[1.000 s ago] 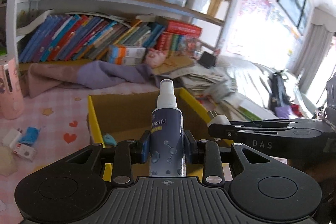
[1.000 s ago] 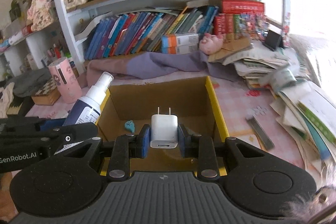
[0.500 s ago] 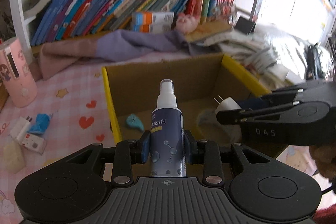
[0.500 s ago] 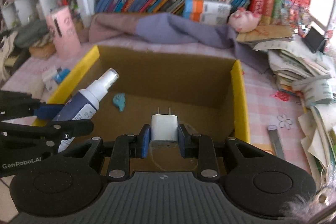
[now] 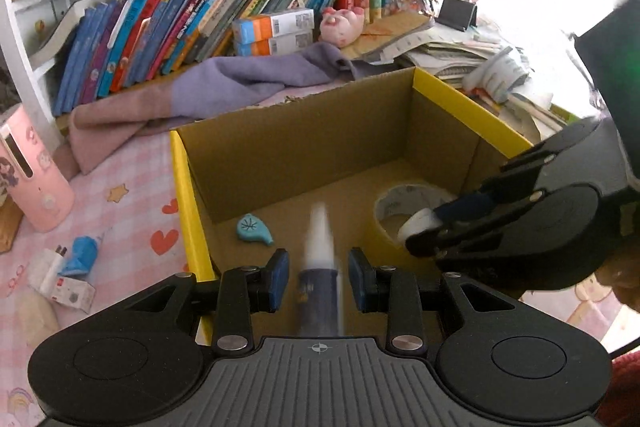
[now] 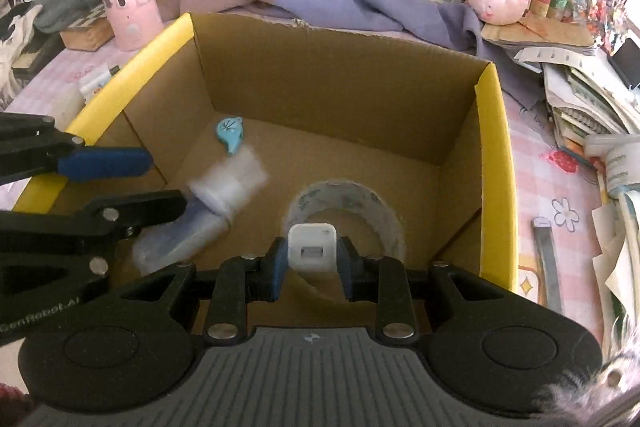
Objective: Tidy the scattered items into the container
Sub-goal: 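Lower both tools into the box and open them, releasing bottle and charger, then lift both open tools out of the yellow box, then move both tools toward the beige sponge and small card box, then grasp the beige sponge block with the left tool while the right tool grasps the white card box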
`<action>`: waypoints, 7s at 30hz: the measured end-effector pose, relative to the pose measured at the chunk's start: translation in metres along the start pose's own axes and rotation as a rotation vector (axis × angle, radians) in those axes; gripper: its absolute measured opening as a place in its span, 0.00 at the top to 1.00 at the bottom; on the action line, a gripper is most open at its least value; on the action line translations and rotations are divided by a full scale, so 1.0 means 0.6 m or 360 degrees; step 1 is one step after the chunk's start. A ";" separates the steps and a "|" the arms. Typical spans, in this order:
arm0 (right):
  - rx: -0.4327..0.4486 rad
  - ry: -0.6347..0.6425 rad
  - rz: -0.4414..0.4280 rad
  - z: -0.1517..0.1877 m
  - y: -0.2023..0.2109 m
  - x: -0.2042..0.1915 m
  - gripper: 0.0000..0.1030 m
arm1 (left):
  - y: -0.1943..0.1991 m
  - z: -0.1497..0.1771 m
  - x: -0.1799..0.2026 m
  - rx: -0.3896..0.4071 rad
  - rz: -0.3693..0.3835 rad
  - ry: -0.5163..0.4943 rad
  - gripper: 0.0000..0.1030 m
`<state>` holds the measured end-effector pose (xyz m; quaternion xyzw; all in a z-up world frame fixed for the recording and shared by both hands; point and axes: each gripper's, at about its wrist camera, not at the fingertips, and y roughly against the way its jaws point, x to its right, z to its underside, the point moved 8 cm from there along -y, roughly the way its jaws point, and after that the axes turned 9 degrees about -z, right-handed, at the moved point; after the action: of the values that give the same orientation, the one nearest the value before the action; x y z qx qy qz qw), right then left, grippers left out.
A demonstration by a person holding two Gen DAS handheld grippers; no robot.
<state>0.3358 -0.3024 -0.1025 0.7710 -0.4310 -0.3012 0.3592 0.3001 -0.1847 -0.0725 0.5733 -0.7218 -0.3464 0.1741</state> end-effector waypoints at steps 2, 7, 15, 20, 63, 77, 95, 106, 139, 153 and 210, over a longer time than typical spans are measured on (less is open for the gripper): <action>0.0004 0.0000 -0.0003 0.000 0.000 0.000 0.76 | 0.000 0.000 0.000 0.0004 -0.0009 0.0003 0.70; 0.0052 -0.0016 -0.0008 -0.003 0.009 -0.001 0.61 | 0.004 0.001 0.000 0.0014 0.0008 0.0043 0.60; 0.0195 -0.0044 -0.0024 -0.010 0.046 -0.007 0.59 | 0.045 -0.003 0.000 0.0105 0.0002 0.0053 0.43; 0.0316 -0.0097 -0.0005 -0.018 0.076 -0.011 0.49 | 0.077 -0.006 -0.016 0.0192 -0.0050 0.0126 0.24; 0.0708 -0.0291 0.0514 0.124 0.245 -0.217 0.15 | 0.266 0.142 -0.129 0.0384 -0.0027 0.0234 0.04; 0.0626 -0.0433 0.0539 0.216 0.240 -0.312 0.15 | 0.311 0.226 -0.152 0.0319 0.0028 0.0150 0.04; 0.0400 -0.0334 0.0245 0.204 0.132 -0.447 0.14 | 0.320 0.314 -0.245 0.0131 -0.0102 0.0154 0.04; 0.0348 -0.0155 0.0139 0.160 0.095 -0.514 0.14 | 0.326 0.340 -0.317 0.0097 -0.0202 0.0313 0.04; 0.0371 0.0034 0.0019 -0.064 -0.048 -0.443 0.18 | 0.159 0.241 -0.422 0.0025 -0.0367 0.0480 0.04; 0.0293 0.0034 -0.0089 -0.150 -0.136 -0.430 0.18 | 0.083 0.208 -0.450 0.0002 -0.0408 0.0399 0.05; -0.0035 0.0272 -0.0216 -0.193 -0.298 -0.471 0.70 | 0.044 0.201 -0.523 -0.0054 -0.0349 0.0631 0.62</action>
<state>0.3791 0.0469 -0.1393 0.8173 -0.3422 -0.2627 0.3820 0.2916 0.1518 -0.0925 0.7022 -0.6009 -0.2559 0.2834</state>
